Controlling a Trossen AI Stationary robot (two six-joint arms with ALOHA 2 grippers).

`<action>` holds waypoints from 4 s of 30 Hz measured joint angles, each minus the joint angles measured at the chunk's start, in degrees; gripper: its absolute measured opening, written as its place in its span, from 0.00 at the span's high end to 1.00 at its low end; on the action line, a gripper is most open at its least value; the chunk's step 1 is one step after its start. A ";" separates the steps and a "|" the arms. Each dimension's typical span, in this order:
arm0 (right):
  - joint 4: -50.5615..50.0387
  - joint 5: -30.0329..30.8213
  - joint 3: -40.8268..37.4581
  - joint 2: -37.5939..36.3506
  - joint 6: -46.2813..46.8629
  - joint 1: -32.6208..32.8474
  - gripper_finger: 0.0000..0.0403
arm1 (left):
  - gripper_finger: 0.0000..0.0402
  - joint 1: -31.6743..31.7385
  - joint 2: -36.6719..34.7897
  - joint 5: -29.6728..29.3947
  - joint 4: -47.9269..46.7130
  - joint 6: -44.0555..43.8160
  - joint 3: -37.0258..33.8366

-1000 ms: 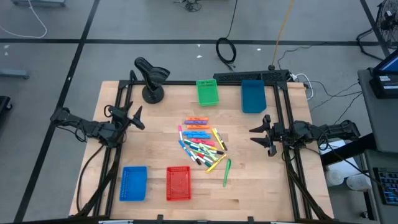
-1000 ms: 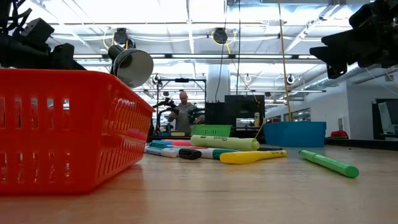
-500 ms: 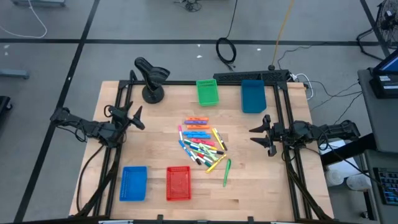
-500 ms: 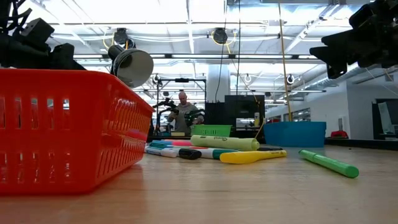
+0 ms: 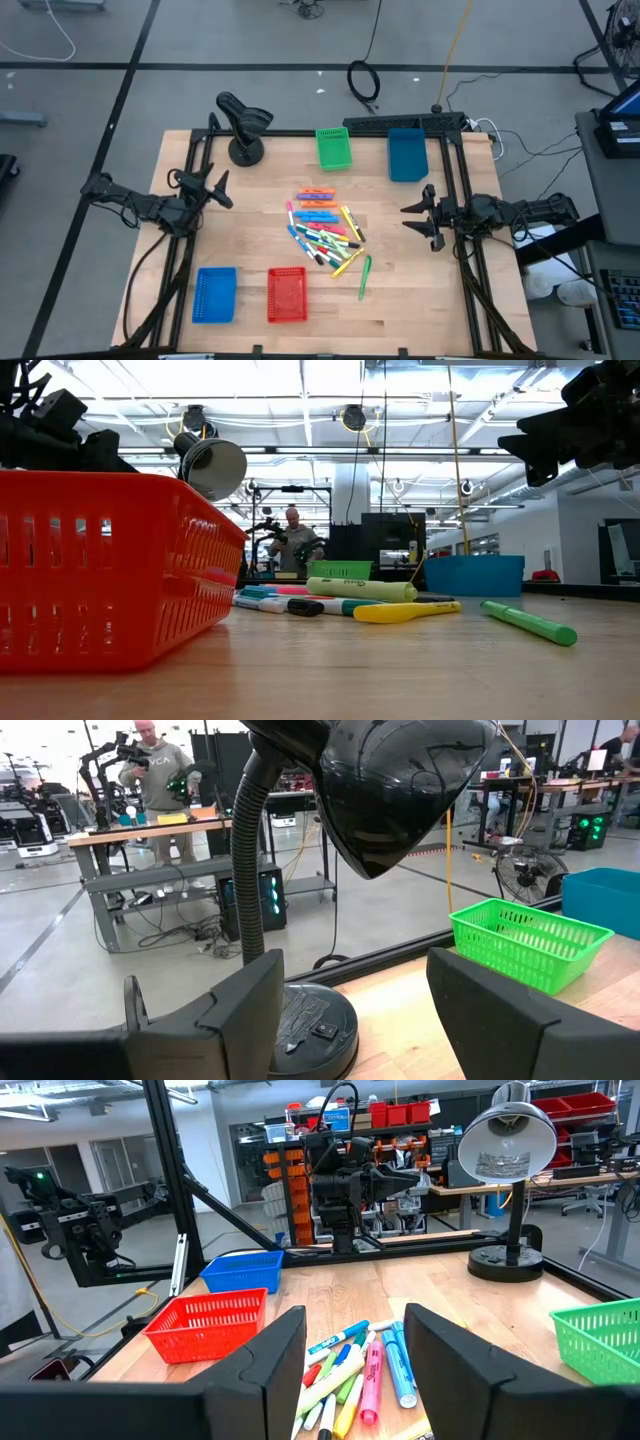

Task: Pick & Place Markers

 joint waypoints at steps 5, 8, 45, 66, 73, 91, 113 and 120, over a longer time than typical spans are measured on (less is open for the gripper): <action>0.00 0.01 0.00 0.00 -0.01 0.00 0.60 | 0.38 0.00 -0.02 0.00 0.00 -0.01 0.02; 0.00 0.00 0.04 0.00 -0.02 0.01 0.60 | 0.38 0.00 -0.01 -0.02 0.00 -0.02 0.01; 0.00 0.01 0.02 0.00 0.00 -0.01 0.60 | 0.38 0.00 -0.02 -0.02 0.00 0.00 0.00; 0.00 0.01 -0.02 0.00 0.00 0.01 0.60 | 0.38 -0.01 -0.01 -0.02 0.00 -0.01 0.02; 0.00 0.00 -0.02 0.02 -0.02 0.01 0.60 | 0.38 -0.01 -0.01 -0.01 0.00 0.00 0.02; 0.00 0.00 0.04 0.00 -0.02 0.01 0.60 | 0.38 0.00 -0.02 0.00 0.00 -0.02 0.00; 8.41 0.31 0.02 0.02 7.72 0.01 0.60 | 0.38 -0.01 0.00 -0.02 0.00 -0.02 0.01; 7.73 0.02 0.02 0.54 12.96 0.10 0.61 | 0.38 -0.01 -0.01 0.00 0.00 -0.01 0.01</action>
